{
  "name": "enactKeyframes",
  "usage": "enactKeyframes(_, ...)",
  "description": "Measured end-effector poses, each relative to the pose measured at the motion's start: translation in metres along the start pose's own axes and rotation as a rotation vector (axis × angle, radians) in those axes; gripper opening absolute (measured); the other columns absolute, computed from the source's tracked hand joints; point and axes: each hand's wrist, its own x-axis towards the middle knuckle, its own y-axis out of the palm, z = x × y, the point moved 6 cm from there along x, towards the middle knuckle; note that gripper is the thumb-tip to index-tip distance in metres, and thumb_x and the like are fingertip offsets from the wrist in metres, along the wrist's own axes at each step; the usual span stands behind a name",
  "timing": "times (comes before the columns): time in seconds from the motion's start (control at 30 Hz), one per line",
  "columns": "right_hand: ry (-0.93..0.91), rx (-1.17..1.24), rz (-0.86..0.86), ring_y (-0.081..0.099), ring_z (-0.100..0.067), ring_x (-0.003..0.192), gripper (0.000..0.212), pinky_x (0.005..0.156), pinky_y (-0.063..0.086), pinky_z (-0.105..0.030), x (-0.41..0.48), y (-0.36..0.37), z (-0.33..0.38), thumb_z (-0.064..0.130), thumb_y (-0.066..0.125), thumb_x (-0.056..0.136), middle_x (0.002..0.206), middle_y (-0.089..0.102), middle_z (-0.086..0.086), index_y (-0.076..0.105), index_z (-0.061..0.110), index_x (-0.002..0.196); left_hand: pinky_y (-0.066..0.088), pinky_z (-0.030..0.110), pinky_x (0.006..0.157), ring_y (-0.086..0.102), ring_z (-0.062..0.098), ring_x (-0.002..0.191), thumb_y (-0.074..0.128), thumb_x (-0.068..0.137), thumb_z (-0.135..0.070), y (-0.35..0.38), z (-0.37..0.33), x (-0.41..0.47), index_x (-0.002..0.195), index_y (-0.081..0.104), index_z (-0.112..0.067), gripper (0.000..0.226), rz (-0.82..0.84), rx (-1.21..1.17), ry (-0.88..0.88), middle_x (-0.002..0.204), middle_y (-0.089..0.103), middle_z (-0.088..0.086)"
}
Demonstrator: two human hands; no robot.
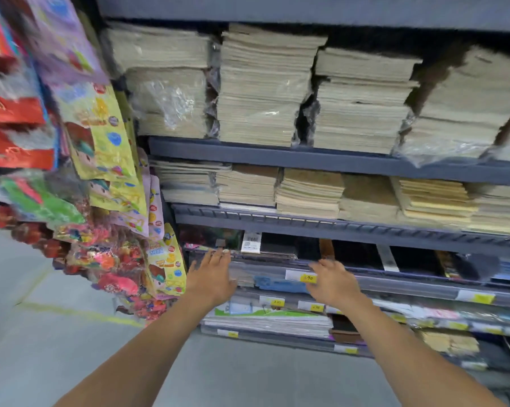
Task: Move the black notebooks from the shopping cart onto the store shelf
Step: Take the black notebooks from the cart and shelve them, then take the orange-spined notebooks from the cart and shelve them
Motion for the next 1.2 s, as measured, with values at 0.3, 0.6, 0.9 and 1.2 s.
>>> enactKeyframes(0.3, 0.018, 0.022, -0.009, 0.019, -0.024, 0.151, 0.077, 0.119, 0.024, -0.048, -0.13, -0.118, 0.035, 0.06, 0.053, 0.09, 0.165, 0.023, 0.0, 0.028, 0.033, 0.157, 0.016, 0.053, 0.126, -0.003, 0.027, 0.159, 0.048, 0.1, -0.054, -0.131, -0.023, -0.105, 0.163, 0.006, -0.027, 0.081, 0.007, 0.061, 0.078, 0.173, -0.003, 0.0)
enactKeyframes(0.6, 0.099, -0.053, -0.206, 0.008, -0.023, 0.155, 0.083, 0.124, 0.012, -0.05, -0.268, -0.183, -0.006, 0.066, 0.048, 0.092, 0.169, 0.009, 0.002, 0.013, 0.035, 0.16, 0.009, 0.053, 0.127, -0.011, 0.027, 0.159, 0.036, 0.098, -0.069, -0.178, -0.086, -0.176, 0.164, -0.001, -0.029, 0.086, -0.111, 0.124, 0.323, 0.172, -0.01, 0.001)
enactKeyframes(0.9, 0.318, -0.012, -0.323, 0.004, -0.021, 0.156, 0.082, 0.124, 0.008, -0.047, -0.382, -0.186, -0.122, 0.068, 0.043, 0.092, 0.17, 0.005, 0.004, 0.011, 0.036, 0.16, 0.003, 0.053, 0.128, -0.015, 0.026, 0.158, 0.035, 0.098, -0.07, -0.164, -0.213, -0.217, 0.164, -0.004, -0.031, 0.085, -0.116, 0.121, 0.529, 0.171, -0.015, -0.002)
enactKeyframes(1.2, 0.429, -0.02, -0.449, 0.013, -0.023, 0.155, 0.082, 0.123, 0.014, -0.047, -0.505, -0.178, -0.257, 0.068, 0.042, 0.092, 0.169, 0.012, 0.002, 0.015, 0.033, 0.16, 0.003, 0.05, 0.127, -0.011, 0.027, 0.159, 0.032, 0.098, -0.07, -0.137, -0.403, -0.292, 0.164, 0.001, -0.028, 0.084, -0.22, 0.143, 0.716, 0.172, -0.012, 0.001)
